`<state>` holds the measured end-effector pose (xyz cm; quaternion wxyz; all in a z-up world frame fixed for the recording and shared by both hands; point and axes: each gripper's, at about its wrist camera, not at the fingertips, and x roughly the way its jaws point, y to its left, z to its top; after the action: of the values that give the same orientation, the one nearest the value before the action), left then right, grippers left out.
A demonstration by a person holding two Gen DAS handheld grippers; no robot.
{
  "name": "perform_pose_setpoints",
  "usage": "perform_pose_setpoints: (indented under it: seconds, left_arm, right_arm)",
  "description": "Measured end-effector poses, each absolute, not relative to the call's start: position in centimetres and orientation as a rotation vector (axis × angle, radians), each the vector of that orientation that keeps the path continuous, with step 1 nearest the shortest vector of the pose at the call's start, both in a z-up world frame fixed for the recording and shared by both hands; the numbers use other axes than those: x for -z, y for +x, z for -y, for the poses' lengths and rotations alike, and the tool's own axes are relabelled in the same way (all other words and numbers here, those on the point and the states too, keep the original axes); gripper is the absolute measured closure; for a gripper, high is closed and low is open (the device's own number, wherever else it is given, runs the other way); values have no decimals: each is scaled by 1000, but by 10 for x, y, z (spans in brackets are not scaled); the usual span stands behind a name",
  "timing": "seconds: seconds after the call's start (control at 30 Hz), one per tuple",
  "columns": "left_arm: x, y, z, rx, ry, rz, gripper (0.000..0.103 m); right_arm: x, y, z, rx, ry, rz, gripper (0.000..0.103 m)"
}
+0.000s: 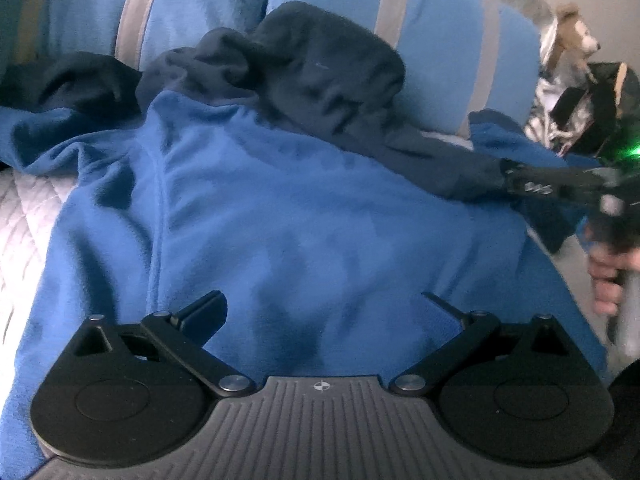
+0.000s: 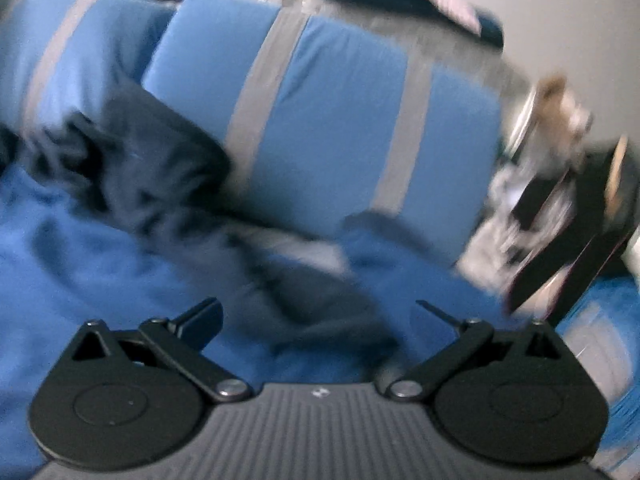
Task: Fold clothes
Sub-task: 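Grasp the navy sleeve cuff with the right gripper and lift it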
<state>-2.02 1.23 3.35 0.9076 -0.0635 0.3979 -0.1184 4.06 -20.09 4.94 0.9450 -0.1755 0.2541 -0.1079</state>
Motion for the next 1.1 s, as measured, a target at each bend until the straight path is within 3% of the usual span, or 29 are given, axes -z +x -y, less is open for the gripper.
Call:
perform_pose_setpoints:
  seconds: [0.27, 0.33, 0.37, 0.47, 0.87, 1.1]
  left_arm:
    - [-36, -22, -13, 274, -159, -791, 0]
    - [-36, -21, -13, 283, -159, -785, 0]
    - [-36, -21, -13, 287, -158, -782, 0]
    - [-36, -20, -13, 291, -156, -778, 0]
    - [-41, -21, -17, 301, -213, -725, 0]
    - [-43, -20, -21, 278, -245, -701, 0]
  right_arm:
    - [-19, 87, 233, 384, -540, -548, 42]
    - [-12, 96, 243, 411, -552, -563, 57]
    - [-11, 98, 247, 421, -550, -569, 80]
    - [-15, 97, 256, 431, -492, -564, 93]
    - [-89, 29, 248, -30, -117, -280, 96]
    - [-96, 17, 246, -468, 91, -360, 96]
